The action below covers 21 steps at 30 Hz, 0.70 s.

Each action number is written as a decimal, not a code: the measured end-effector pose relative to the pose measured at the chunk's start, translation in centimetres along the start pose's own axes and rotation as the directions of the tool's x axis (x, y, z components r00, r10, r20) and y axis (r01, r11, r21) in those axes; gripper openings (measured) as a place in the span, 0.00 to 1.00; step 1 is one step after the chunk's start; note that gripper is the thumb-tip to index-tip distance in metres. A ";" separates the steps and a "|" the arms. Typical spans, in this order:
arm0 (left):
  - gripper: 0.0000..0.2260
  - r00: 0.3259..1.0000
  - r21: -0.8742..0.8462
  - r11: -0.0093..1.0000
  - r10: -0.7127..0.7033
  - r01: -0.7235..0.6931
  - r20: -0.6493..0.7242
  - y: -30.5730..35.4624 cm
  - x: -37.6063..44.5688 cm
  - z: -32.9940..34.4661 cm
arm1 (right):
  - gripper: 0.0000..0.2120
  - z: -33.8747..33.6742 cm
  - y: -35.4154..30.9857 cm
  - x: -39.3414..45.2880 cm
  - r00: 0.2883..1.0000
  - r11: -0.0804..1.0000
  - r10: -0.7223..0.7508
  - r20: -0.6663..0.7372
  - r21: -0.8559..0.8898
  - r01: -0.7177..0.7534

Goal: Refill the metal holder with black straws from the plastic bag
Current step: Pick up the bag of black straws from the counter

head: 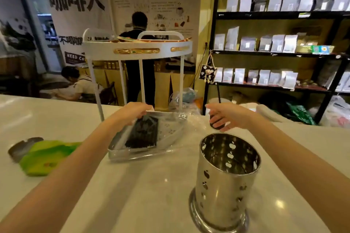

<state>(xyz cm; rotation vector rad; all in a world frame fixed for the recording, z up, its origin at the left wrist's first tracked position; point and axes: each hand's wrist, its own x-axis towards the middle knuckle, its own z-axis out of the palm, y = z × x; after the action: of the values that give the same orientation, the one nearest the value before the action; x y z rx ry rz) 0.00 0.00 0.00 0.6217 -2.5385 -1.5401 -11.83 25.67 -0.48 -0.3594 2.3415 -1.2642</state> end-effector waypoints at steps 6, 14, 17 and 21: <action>0.22 0.977 -0.005 0.980 -0.199 0.199 -0.078 -4.4 1.5 0.5 | 0.23 2.6 2.2 1.8 0.998 0.998 0.047 0.045 -0.048 -0.045; 0.21 0.941 -0.267 0.902 -0.325 0.338 0.093 -6.3 2.2 0.5 | 0.14 2.4 1.7 2.4 0.981 0.972 -0.035 0.192 0.233 -0.011; 0.21 0.933 -0.402 0.842 -0.321 0.359 0.160 -5.8 2.0 0.4 | 0.13 1.8 0.4 1.6 0.980 0.957 -0.111 0.164 0.283 0.061; 0.19 0.940 -0.492 0.802 -0.273 0.339 0.203 -4.2 1.3 0.7 | 0.16 0.4 -1.7 -0.2 0.982 0.922 -0.162 0.093 0.368 0.117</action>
<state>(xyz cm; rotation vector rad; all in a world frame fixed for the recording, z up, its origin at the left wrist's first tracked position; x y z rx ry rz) -0.18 -1.63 -4.08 0.9053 -1.9966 -2.3242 -11.47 24.56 0.83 -0.4714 1.9563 -1.6564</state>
